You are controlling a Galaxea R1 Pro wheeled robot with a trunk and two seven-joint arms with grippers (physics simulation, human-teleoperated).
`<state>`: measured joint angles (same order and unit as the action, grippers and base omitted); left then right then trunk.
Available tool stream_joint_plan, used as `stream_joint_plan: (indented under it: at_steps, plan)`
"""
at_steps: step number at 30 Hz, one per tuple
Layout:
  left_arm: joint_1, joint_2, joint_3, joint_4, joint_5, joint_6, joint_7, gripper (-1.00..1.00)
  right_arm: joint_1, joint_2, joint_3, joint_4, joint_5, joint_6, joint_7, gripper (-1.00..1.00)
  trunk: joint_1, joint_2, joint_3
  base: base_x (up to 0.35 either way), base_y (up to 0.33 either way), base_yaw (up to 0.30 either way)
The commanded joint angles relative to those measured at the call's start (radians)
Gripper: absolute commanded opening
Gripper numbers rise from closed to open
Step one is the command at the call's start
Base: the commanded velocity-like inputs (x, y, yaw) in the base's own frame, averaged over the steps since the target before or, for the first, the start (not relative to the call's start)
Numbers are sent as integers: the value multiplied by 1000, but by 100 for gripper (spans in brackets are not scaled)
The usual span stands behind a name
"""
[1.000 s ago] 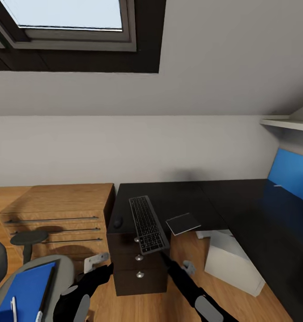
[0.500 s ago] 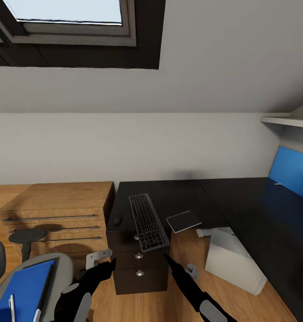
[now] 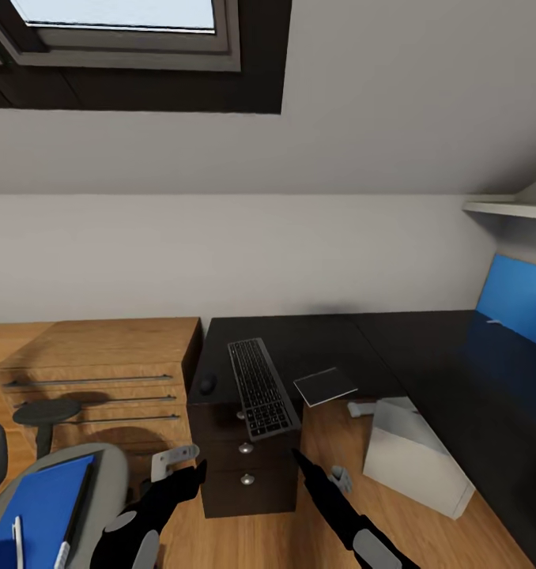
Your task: In the bedroom, organize the workspace by keeping the computer under the desk, ensuring the monitor is on the desk, placing the keyboard on the desk next to the monitor, placing the mouse on the desk next to the keyboard, moving the folder from the swivel chair onto the desk next to the mouse, stacking the notebook on top of the folder with the pen on top of the notebook, and positioning the swivel chair next to the desk.
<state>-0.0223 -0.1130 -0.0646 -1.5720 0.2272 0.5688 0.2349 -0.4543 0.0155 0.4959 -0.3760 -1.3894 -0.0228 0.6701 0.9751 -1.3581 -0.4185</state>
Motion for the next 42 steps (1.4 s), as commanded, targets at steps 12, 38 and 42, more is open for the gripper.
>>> stream_joint_plan:
  at_steps: [12, 38, 42]
  plan:
    - [1, 1, -2, -6, 11, 3, 9, 100, -15, 4, 2, -58, -10, -6, -86, 100, 46, -85, -39, 0, 0, 0]
    - [1, 1, -1, -6, 12, 5, 9, 100, -18, 24, -22, -195, -188, -2, -216, 100, 146, -267, -120, 0, 0, 0]
    - [1, 1, -1, -6, 12, 5, 9, 100, -18, 24, -23, -192, -189, -3, -220, 100, 161, -295, -133, 0, 0, 0]
